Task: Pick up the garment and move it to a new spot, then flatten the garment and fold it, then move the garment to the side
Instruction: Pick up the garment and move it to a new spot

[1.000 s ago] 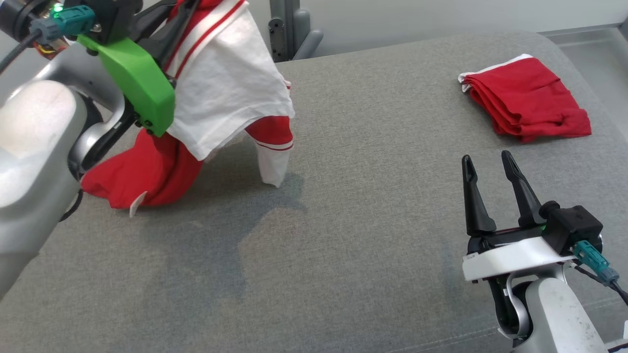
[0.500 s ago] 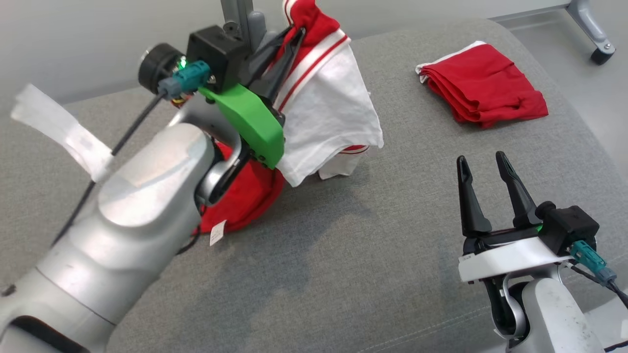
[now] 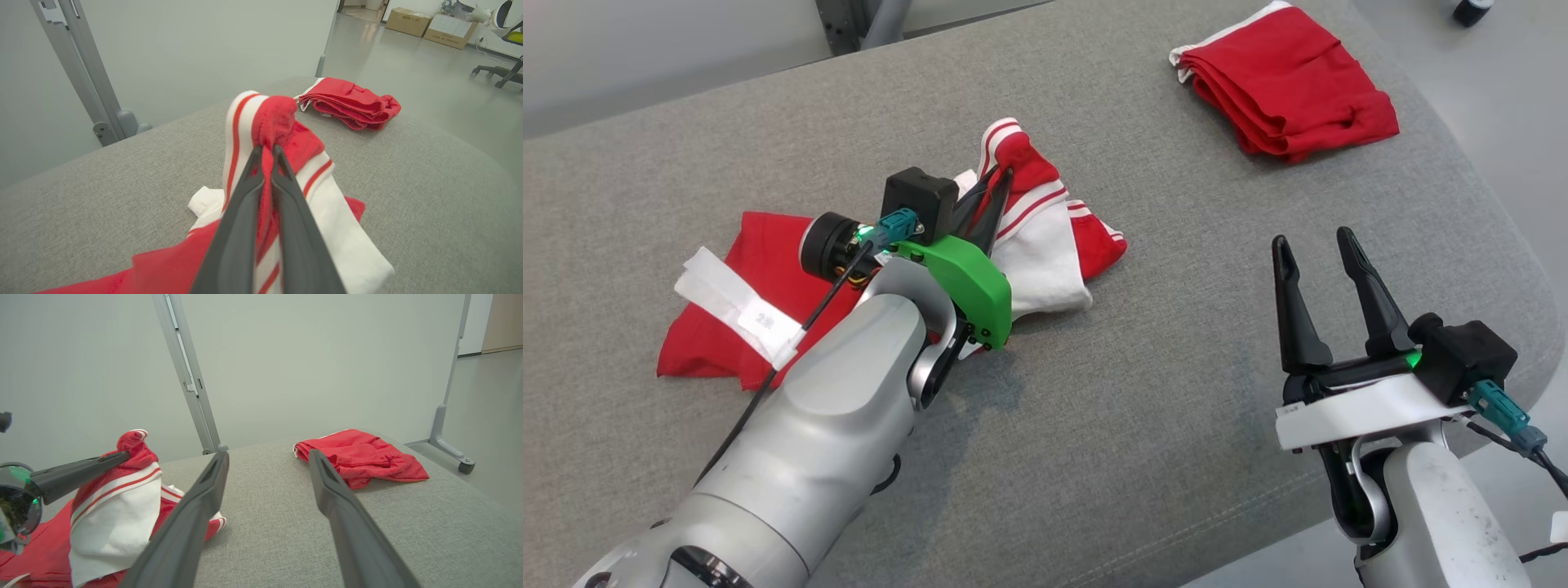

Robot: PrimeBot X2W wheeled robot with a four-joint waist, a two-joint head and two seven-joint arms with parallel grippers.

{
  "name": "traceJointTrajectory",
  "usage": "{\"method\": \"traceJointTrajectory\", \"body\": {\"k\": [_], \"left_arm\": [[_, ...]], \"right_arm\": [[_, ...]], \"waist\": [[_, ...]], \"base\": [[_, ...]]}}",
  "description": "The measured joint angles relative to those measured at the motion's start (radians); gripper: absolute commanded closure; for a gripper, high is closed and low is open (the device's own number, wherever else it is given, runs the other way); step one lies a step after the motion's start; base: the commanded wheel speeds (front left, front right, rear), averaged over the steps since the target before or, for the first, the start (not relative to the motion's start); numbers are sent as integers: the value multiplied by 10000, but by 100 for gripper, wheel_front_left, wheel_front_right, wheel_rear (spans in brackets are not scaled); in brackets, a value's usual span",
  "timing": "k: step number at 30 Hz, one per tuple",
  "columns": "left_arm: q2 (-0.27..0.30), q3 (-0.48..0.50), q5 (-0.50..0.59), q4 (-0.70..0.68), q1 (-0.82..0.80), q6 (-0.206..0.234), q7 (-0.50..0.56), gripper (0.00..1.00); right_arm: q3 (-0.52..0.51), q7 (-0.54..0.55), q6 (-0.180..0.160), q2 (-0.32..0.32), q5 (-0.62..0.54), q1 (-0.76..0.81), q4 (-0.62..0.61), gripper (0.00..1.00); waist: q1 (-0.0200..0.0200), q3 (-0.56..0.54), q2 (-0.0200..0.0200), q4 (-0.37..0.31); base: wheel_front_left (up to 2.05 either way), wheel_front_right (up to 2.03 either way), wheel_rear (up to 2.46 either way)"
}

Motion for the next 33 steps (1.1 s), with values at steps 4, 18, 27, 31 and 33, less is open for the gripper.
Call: {"method": "traceJointTrajectory", "body": {"k": [4, 18, 27, 31, 33], "left_arm": [[-244, 155, 96, 443, -8, -194, -35, 0], [-330, 1298, 1438, -219, 513, -347, -63, 0], [35, 2665, 2416, -1685, 2116, -35, -63, 0], [242, 3576, 2650, -2562, 3121, 311, -65, 0], [316, 3992, 2846, -2987, 3667, 426, -63, 0]], "right_arm": [[-48, 0, 0, 2, 13, -29, -2, 0], [-326, 0, 0, 6, -119, -14, 134, 0], [-462, 0, 0, 8, -359, 276, 270, 0], [-510, 0, 0, 8, -405, 447, 349, 0], [-476, 0, 0, 6, -412, 512, 384, 0]], "waist": [[0, 264, 0, -216], [0, -18, 0, 244], [0, -632, 0, 1061], [0, -933, 0, 1442], [0, -1079, 0, 1626]], "base": [[0, 0, 0], [0, 0, 0], [0, 0, 0], [0, 0, 0], [0, 0, 0]]}}
